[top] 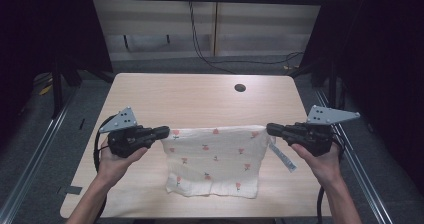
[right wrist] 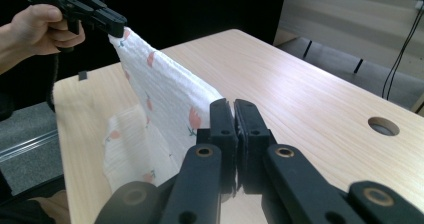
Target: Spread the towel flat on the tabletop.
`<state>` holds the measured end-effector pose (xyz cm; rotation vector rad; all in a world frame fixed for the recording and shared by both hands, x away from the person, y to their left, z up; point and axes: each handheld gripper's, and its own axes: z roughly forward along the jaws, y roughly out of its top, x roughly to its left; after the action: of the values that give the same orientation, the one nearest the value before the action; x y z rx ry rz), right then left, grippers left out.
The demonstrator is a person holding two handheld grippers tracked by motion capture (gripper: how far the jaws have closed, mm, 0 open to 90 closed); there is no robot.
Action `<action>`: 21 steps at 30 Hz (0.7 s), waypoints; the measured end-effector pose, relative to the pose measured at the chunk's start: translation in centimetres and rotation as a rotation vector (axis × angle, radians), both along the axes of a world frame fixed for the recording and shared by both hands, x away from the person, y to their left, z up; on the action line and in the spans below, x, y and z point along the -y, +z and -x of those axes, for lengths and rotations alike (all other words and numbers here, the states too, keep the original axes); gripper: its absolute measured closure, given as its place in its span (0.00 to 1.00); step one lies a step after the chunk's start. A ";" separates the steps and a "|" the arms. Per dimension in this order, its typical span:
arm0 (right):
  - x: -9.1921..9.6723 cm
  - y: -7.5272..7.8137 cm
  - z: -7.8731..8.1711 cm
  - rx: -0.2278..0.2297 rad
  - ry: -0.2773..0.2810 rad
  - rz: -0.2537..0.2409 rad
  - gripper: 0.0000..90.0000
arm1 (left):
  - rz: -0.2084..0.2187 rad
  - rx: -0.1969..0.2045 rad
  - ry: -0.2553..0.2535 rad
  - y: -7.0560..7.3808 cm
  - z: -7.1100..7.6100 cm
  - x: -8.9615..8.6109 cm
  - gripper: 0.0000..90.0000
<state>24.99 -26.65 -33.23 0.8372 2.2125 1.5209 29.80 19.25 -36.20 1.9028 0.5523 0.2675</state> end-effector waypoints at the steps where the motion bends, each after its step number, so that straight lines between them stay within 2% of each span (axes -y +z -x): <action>1: 0.0 -0.2 -0.3 -0.004 -0.003 0.003 0.97 | 0.006 -0.011 0.001 -0.2 -0.3 0.1 0.96; 4: 0.2 -0.8 -1.4 -0.020 -0.006 -0.004 0.97 | 0.019 -0.035 0.018 -1.0 -1.0 -0.1 0.96; 8: -0.1 -1.9 -2.9 -0.044 -0.012 0.002 0.97 | -0.017 -0.055 0.039 -1.9 -1.6 0.0 0.96; 11: -0.3 -2.7 -4.0 -0.071 -0.011 0.000 0.97 | -0.017 -0.073 0.053 -2.4 -2.3 -0.2 0.96; 16: -0.8 -3.9 -5.9 -0.114 -0.027 0.005 0.97 | -0.038 -0.138 0.068 -4.1 -4.8 -0.5 0.96; 21: -1.4 -5.2 -7.9 -0.135 -0.041 0.016 0.97 | -0.029 -0.165 0.095 -5.7 -6.4 -0.2 0.96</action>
<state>32.88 -25.30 -38.44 1.0013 2.2837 1.4658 36.25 19.44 -41.93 1.9398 0.7546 0.1818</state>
